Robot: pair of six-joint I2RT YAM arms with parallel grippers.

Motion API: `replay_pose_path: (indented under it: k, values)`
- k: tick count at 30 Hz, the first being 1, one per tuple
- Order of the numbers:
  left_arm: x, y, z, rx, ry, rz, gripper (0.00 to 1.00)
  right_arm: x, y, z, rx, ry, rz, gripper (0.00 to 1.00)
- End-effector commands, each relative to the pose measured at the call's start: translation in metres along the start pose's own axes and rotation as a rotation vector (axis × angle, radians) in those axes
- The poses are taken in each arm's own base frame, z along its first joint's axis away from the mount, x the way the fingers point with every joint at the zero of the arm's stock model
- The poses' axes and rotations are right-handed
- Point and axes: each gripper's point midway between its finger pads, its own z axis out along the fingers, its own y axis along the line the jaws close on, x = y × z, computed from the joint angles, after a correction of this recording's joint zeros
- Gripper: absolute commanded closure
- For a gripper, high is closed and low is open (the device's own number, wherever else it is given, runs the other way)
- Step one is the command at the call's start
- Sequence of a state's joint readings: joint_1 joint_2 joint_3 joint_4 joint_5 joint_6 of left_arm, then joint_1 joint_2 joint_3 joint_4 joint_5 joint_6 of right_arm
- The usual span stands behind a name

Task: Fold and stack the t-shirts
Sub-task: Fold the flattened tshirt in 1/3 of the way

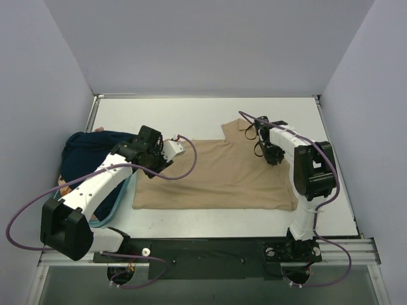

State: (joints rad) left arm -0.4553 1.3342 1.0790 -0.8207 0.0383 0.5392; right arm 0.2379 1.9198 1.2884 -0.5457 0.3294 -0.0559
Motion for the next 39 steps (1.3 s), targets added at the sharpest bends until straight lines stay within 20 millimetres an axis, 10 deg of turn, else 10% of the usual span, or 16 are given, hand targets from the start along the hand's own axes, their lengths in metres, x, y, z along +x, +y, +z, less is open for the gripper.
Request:
replay_pose_path:
  k: [1, 3, 8, 15, 29, 39]
  values:
    - [-0.008, 0.008, -0.011, -0.029, -0.030, 0.008, 0.57, -0.007, -0.020, -0.006, 0.049, 0.006, -0.006, 0.75]
    - [-0.007, 0.009, -0.011, -0.034, -0.025, 0.007, 0.57, -0.009, -0.028, -0.006, 0.086, 0.011, 0.016, 0.60]
    - [-0.007, 0.012, -0.016, -0.054, -0.027, 0.003, 0.57, -0.020, -0.037, -0.035, 0.044, -0.070, 0.170, 0.60]
    - [0.007, 0.022, -0.011, -0.099, 0.023, -0.047, 0.57, -0.048, 0.075, -0.095, -0.442, -0.275, 0.139, 0.60]
    - [0.059, 0.020, 0.005, -0.084, 0.160, -0.146, 0.58, -0.030, 0.130, -0.041, -0.374, -0.074, 0.107, 0.89]
    - [0.098, 0.001, 0.020, -0.068, 0.254, -0.142, 0.58, -0.056, 0.157, -0.079, -0.468, -0.222, 0.040, 1.00]
